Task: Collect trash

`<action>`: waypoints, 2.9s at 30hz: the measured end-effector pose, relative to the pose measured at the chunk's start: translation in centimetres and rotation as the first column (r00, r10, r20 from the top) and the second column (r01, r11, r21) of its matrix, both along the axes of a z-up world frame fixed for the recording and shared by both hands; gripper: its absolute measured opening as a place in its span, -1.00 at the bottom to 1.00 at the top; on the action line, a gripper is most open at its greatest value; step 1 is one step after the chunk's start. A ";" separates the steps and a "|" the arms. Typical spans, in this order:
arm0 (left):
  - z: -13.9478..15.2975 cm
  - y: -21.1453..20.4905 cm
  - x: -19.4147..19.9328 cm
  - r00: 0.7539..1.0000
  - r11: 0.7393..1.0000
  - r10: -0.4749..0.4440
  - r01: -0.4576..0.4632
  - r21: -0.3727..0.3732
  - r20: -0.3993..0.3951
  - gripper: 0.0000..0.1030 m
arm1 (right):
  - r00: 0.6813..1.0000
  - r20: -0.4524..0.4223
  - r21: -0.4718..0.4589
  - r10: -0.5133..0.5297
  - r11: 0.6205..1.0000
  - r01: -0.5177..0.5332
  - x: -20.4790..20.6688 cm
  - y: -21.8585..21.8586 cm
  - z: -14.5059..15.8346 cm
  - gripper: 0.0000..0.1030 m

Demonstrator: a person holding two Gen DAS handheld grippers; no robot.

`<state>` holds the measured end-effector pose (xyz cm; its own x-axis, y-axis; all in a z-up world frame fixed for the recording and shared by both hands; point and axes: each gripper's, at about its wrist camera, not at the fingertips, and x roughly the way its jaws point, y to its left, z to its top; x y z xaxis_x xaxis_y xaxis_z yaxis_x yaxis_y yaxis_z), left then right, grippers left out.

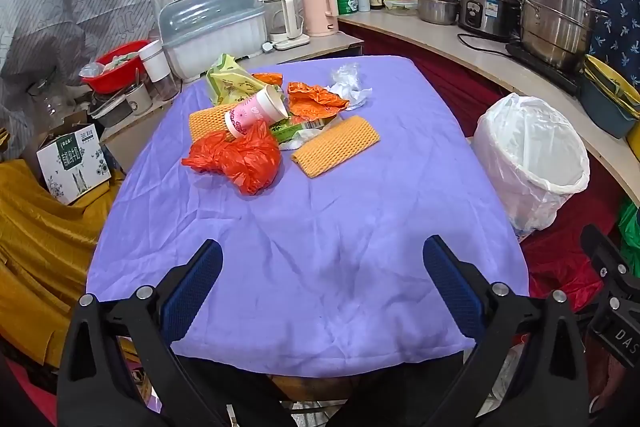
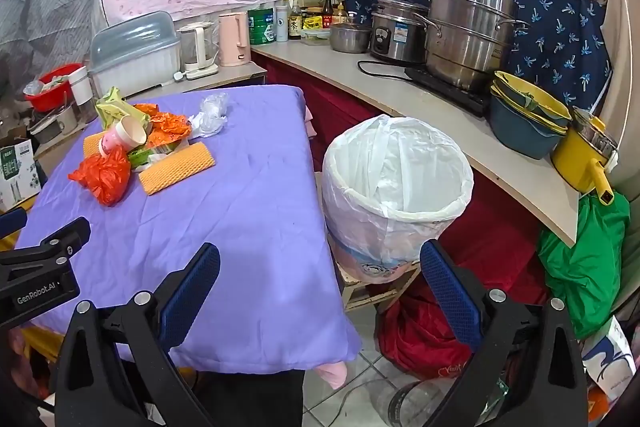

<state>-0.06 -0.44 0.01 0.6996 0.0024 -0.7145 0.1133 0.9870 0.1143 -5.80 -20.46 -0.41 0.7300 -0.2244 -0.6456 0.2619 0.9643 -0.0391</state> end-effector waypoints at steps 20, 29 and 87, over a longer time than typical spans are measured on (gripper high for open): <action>0.1 0.2 0.0 1.000 1.000 0.002 -0.002 -0.004 -0.001 0.86 | 1.000 0.000 -0.006 0.000 1.000 0.000 0.1 0.0 0.2 0.86; 0.0 0.2 0.1 1.000 1.000 0.001 -0.001 -0.004 0.002 0.86 | 1.000 0.003 -0.007 -0.006 1.000 0.006 0.2 0.0 0.0 0.86; 0.1 -0.4 -0.3 1.000 1.000 -0.017 0.017 -0.010 -0.006 0.86 | 1.000 0.002 -0.010 -0.011 1.000 0.011 -0.3 -0.6 -0.4 0.86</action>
<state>-0.35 -0.82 0.08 0.6954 -0.0167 -0.7184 0.1309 0.9860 0.1037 -6.09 -21.03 -0.82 0.7289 -0.2389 -0.6416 0.2728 0.9609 -0.0479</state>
